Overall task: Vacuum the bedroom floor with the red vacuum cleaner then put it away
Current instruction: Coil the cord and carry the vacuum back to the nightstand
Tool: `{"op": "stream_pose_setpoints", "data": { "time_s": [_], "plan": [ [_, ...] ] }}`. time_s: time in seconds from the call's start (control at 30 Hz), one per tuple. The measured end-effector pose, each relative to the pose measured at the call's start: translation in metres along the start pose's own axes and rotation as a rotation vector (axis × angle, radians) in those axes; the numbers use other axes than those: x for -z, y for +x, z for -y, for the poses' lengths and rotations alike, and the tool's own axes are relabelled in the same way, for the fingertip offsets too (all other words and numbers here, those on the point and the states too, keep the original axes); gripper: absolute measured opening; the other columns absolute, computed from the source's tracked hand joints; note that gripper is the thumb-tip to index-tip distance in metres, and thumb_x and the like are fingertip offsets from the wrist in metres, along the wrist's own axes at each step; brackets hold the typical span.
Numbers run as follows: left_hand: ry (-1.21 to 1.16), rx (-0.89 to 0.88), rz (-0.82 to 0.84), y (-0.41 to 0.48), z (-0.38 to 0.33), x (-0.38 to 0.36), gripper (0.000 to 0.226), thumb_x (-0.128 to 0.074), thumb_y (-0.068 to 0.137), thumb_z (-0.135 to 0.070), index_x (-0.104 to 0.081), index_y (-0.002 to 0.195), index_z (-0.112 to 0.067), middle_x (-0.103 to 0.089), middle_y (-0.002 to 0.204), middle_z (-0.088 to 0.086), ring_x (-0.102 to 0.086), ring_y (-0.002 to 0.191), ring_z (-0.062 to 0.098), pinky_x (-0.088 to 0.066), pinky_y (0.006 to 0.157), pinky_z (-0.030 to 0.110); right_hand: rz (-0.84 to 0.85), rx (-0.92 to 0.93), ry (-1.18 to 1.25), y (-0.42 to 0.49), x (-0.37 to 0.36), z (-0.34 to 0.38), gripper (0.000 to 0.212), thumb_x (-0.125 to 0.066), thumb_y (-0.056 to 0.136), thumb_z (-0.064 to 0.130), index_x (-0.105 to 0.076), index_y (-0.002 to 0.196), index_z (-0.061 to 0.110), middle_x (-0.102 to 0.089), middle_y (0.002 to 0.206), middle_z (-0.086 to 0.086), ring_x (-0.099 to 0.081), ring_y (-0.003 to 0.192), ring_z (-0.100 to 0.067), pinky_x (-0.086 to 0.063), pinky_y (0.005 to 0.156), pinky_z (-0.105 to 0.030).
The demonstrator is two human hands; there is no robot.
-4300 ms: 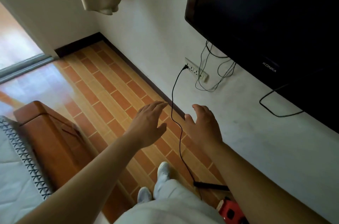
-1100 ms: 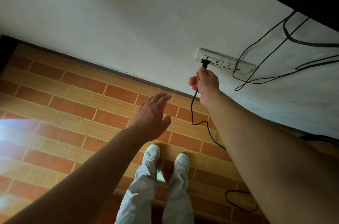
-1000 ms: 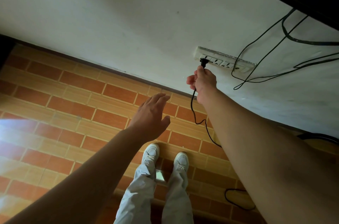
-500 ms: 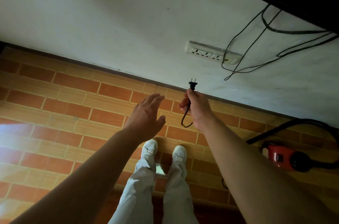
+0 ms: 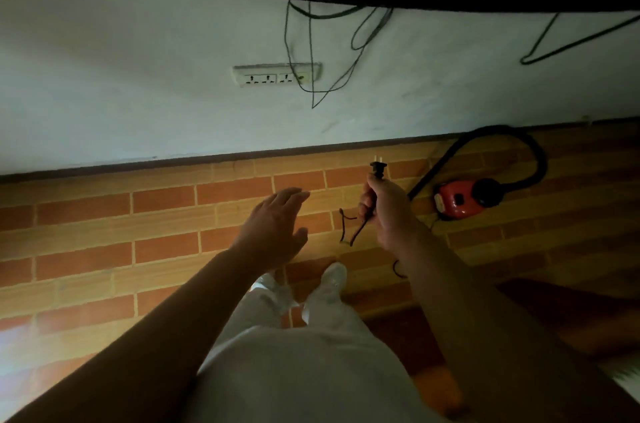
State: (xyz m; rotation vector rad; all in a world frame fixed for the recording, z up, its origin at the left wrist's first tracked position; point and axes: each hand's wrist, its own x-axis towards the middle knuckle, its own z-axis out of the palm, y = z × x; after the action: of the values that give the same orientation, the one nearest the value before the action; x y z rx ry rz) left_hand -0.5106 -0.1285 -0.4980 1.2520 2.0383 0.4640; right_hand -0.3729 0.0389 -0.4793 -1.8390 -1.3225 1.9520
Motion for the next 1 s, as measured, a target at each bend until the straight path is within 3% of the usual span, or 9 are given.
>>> {"op": "stream_pose_setpoints", "data": {
  "time_s": [0.2,0.27,0.33,0.43,0.5,0.57,0.73,0.83,1.0],
  "plan": [
    [0.152,-0.138,0.126,0.026,-0.057,-0.024,0.068,-0.063,0.097,-0.032,-0.032,0.156,-0.020,-0.033,0.162,0.003,-0.034,0.147,0.023,-0.031,0.118,0.038,-0.165,0.033,0.020,-0.003,0.085,-0.029,0.031,-0.048,0.109,0.022,-0.055,0.081,0.010,-0.056,0.060,-0.003,-0.053,0.056,-0.022,-0.043,0.060,-0.036],
    [0.211,-0.171,0.171,0.036,-0.072,-0.037,0.068,-0.062,0.097,-0.033,-0.031,0.157,-0.020,-0.034,0.162,0.003,-0.034,0.148,0.023,-0.030,0.118,0.038,-0.196,0.059,-0.072,0.002,0.109,-0.049,0.033,-0.050,0.107,0.023,-0.059,0.078,0.012,-0.062,0.062,0.001,-0.066,0.073,-0.033,-0.056,0.078,-0.049],
    [0.270,-0.189,0.208,0.046,-0.086,-0.052,0.067,-0.062,0.097,-0.033,-0.032,0.156,-0.019,-0.036,0.161,0.004,-0.035,0.147,0.023,-0.031,0.118,0.037,-0.206,0.034,-0.083,0.007,0.128,-0.067,0.030,-0.052,0.106,0.025,-0.061,0.080,0.015,-0.068,0.075,-0.001,-0.070,0.094,-0.039,-0.053,0.095,-0.058],
    [0.320,-0.201,0.265,0.059,-0.103,-0.080,0.066,-0.062,0.098,-0.031,-0.033,0.156,-0.018,-0.036,0.161,0.005,-0.036,0.147,0.024,-0.033,0.117,0.036,-0.212,-0.009,-0.064,0.019,0.152,-0.095,0.024,-0.051,0.107,0.025,-0.060,0.088,0.014,-0.071,0.104,-0.016,-0.068,0.108,-0.037,-0.051,0.100,-0.056],
    [0.325,-0.187,0.307,0.070,-0.107,-0.101,0.067,-0.063,0.097,-0.029,-0.033,0.156,-0.018,-0.035,0.161,0.005,-0.036,0.146,0.024,-0.034,0.116,0.036,-0.203,-0.009,-0.015,0.029,0.164,-0.109,0.022,-0.048,0.108,0.023,-0.059,0.093,0.011,-0.070,0.107,-0.019,-0.069,0.103,-0.032,-0.054,0.090,-0.047],
    [0.317,-0.158,0.356,0.082,-0.106,-0.123,0.068,-0.065,0.096,-0.027,-0.033,0.156,-0.019,-0.035,0.161,0.005,-0.038,0.145,0.025,-0.036,0.114,0.037,-0.196,-0.047,0.163,0.037,0.172,-0.118,0.023,-0.045,0.111,0.022,-0.057,0.096,0.008,-0.066,0.089,-0.013,-0.069,0.084,-0.022,-0.052,0.077,-0.032],
    [0.285,-0.047,0.476,0.114,-0.091,-0.173,0.066,-0.064,0.095,-0.024,-0.036,0.154,-0.019,-0.038,0.158,0.005,-0.041,0.142,0.027,-0.040,0.110,0.038,-0.200,-0.157,0.630,0.046,0.199,-0.121,0.031,-0.043,0.112,0.032,-0.052,0.094,0.008,-0.054,0.066,-0.007,-0.060,0.068,-0.025,-0.061,0.080,-0.044],
    [0.178,0.116,0.511,0.132,-0.084,-0.199,0.056,-0.055,0.100,-0.021,-0.038,0.154,-0.018,-0.038,0.158,0.008,-0.042,0.142,0.029,-0.039,0.110,0.037,-0.225,-0.145,0.647,0.044,0.212,-0.111,0.030,-0.044,0.111,0.032,-0.053,0.095,0.008,-0.055,0.063,-0.007,-0.061,0.064,-0.027,-0.060,0.072,-0.045],
    [-0.047,0.344,0.475,0.156,-0.074,-0.228,0.045,-0.043,0.105,-0.018,-0.045,0.150,-0.024,-0.043,0.156,0.009,-0.049,0.135,0.033,-0.044,0.099,0.032,-0.230,-0.150,0.609,0.054,0.216,-0.102,0.031,-0.045,0.111,0.033,-0.056,0.096,0.008,-0.057,0.064,-0.007,-0.064,0.063,-0.027,-0.059,0.078,-0.048]
  ]
}}
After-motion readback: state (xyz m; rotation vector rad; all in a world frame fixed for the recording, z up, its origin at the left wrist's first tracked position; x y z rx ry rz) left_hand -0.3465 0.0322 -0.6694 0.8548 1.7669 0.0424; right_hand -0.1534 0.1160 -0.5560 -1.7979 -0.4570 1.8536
